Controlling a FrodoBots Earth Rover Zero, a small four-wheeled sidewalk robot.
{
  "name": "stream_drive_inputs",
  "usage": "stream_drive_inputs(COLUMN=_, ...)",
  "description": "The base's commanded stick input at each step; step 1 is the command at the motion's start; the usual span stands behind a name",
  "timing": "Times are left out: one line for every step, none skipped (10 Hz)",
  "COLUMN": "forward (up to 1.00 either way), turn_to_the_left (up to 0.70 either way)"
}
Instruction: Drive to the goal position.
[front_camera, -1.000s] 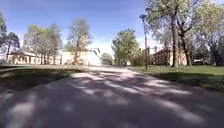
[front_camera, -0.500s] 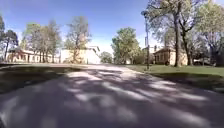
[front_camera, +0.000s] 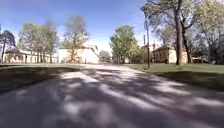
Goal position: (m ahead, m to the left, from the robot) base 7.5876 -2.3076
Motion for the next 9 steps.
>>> stream_drive_inputs(forward=1.00, turn_to_the_left=0.05)
stream_drive_inputs(forward=1.00, turn_to_the_left=0.01)
stream_drive_inputs(forward=1.00, turn_to_the_left=0.00)
stream_drive_inputs(forward=1.00, turn_to_the_left=0.00)
stream_drive_inputs(forward=1.00, turn_to_the_left=0.31)
stream_drive_inputs(forward=1.00, turn_to_the_left=0.39)
stream_drive_inputs(forward=1.00, turn_to_the_left=0.00)
stream_drive_inputs(forward=1.00, turn_to_the_left=0.00)
stream_drive_inputs(forward=1.00, turn_to_the_left=0.00)
